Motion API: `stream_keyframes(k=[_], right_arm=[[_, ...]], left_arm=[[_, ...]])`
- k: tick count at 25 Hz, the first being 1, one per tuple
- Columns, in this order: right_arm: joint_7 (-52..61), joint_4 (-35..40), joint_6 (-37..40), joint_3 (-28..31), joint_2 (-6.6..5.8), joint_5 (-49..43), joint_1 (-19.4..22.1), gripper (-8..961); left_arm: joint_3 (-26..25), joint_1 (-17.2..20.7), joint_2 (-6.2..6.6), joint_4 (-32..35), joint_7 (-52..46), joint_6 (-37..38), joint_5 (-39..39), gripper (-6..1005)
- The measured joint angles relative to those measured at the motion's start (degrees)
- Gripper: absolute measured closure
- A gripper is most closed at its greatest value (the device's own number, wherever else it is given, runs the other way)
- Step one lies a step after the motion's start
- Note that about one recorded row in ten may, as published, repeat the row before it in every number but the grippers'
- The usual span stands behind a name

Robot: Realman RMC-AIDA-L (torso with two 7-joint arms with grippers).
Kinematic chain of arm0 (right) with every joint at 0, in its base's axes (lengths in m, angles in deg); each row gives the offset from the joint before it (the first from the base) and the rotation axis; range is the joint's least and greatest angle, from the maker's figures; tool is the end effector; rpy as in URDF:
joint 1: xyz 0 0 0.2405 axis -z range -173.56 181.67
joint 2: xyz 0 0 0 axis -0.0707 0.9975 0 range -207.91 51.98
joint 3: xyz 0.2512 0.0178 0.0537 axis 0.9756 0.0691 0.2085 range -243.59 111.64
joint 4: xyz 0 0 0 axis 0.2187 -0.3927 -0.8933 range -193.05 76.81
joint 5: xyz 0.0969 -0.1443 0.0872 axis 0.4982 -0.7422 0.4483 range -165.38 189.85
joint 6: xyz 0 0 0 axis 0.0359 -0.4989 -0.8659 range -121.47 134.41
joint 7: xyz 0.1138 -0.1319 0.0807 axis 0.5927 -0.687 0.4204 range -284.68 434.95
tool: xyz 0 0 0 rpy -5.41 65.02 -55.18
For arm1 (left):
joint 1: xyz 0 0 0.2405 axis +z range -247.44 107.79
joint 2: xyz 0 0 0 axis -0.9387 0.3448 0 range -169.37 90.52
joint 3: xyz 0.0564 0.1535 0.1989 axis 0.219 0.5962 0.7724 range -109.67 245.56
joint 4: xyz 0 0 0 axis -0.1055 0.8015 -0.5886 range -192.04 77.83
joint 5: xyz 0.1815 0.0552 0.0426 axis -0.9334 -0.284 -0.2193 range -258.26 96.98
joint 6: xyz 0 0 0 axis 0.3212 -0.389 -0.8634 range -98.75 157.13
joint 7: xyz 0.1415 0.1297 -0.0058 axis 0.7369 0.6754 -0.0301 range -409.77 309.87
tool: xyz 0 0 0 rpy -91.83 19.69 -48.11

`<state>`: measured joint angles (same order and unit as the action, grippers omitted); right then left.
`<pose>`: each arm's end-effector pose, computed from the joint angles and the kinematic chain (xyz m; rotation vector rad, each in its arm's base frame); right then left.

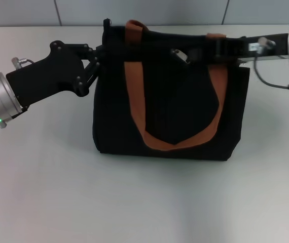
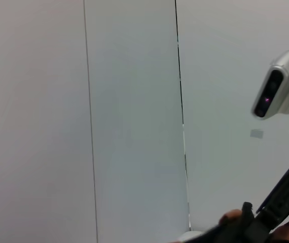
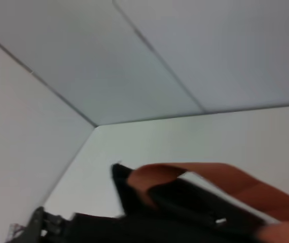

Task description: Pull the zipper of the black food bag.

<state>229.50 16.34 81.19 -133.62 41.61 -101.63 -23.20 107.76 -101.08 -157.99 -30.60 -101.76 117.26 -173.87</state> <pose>0.1520 0.3755 -0.0195 -2.4038 1.4582 0.5928 -0.2040 0.3559 -0.0246 -2.4366 -0.1776 -0.9871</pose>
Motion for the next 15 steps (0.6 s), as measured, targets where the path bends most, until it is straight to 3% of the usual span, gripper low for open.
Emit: stream_keyframes(k=[7, 15], right_arm=[[1.9, 4.5, 2.0, 2.6, 0.01, -1.5, 3.6, 955], [-6.3, 1.2, 3.6, 4.4, -0.19, 12.0, 5.9, 895]], left_arm=[[0.0, -0.3, 0.00, -0.1, 0.0, -0.3, 0.0, 974], [0.0, -0.3, -0.01, -0.1, -0.1, -0.5, 0.1, 975]])
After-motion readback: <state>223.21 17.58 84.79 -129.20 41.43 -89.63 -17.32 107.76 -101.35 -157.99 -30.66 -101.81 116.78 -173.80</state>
